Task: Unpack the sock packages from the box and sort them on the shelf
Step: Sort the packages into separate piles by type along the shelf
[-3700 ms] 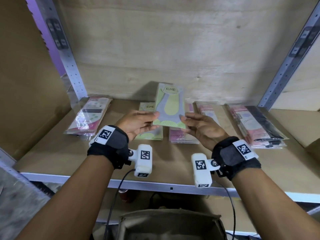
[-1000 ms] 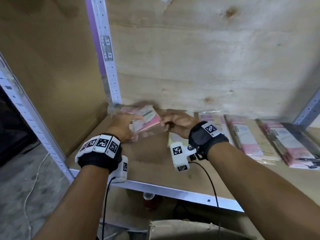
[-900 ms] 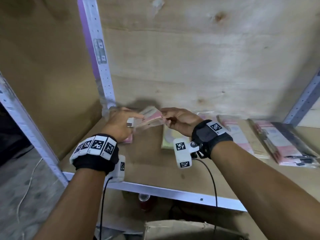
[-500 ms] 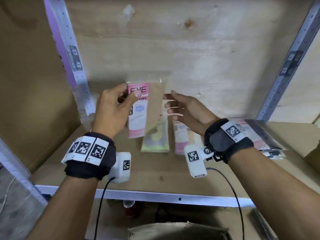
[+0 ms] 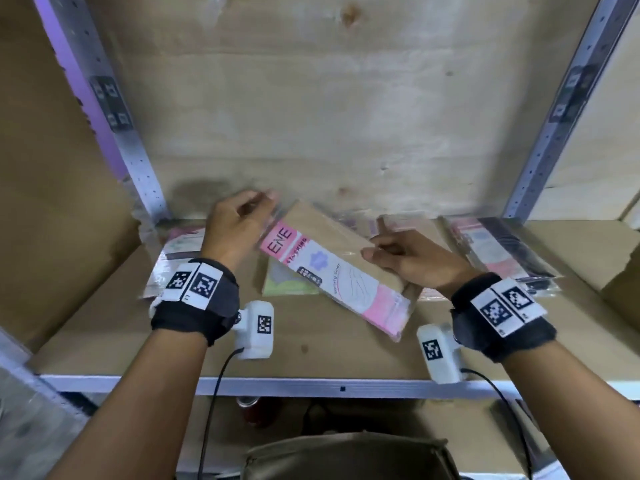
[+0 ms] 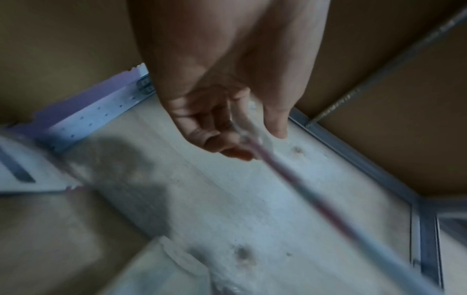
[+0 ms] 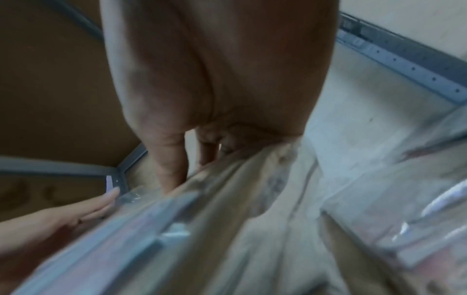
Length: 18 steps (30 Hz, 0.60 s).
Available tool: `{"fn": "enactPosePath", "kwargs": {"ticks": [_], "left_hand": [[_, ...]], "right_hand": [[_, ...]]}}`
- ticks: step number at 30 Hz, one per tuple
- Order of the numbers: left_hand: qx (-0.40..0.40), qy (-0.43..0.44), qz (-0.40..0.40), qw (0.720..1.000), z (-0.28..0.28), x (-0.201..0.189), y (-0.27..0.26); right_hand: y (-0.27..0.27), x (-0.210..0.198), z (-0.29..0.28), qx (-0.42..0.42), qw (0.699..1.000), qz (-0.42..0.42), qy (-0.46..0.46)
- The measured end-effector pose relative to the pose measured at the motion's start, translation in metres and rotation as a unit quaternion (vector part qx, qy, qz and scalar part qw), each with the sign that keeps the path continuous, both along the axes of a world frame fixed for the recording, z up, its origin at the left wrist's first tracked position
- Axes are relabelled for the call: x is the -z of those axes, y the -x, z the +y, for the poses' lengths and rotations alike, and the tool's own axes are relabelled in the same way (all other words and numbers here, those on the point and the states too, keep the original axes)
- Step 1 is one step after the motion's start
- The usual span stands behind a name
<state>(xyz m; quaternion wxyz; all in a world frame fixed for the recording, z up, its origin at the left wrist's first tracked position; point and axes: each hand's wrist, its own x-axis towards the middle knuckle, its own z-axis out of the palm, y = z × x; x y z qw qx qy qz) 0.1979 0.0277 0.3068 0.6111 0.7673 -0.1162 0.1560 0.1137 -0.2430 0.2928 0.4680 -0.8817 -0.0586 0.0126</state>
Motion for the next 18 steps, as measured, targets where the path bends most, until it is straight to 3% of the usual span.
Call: {"fn": "enactPosePath", "kwargs": {"ticks": [4,8,12,16,18], "left_hand": [[0.024,-0.121,0.019,0.992,-0.009,0.013,-0.011],[0.008,-0.127,0.02,0.992,-0.022,0.015,-0.01],[0.027,0.017,0.082,0.996,-0.038,0.013,-0.002],[0.093,0.176,0.168,0.966,-0.047,0.008,0.012],[0.104,0.2,0.194,0.955,-0.047,0.007,0.014]], "right_hand": [[-0.001,0.006,-0.016,0.031,0.988,-0.014,0.15],[0.0,0.004,-0.019,0.064,0.98,-0.022,0.187],[0.0,0.006,-0.023,0.067,0.989,-0.004,0.133],[0.002,0.007,-0.026,0.069,0.995,0.01,0.075],[0.003,0.007,-0.027,0.073,0.996,0.007,0.056]]}}
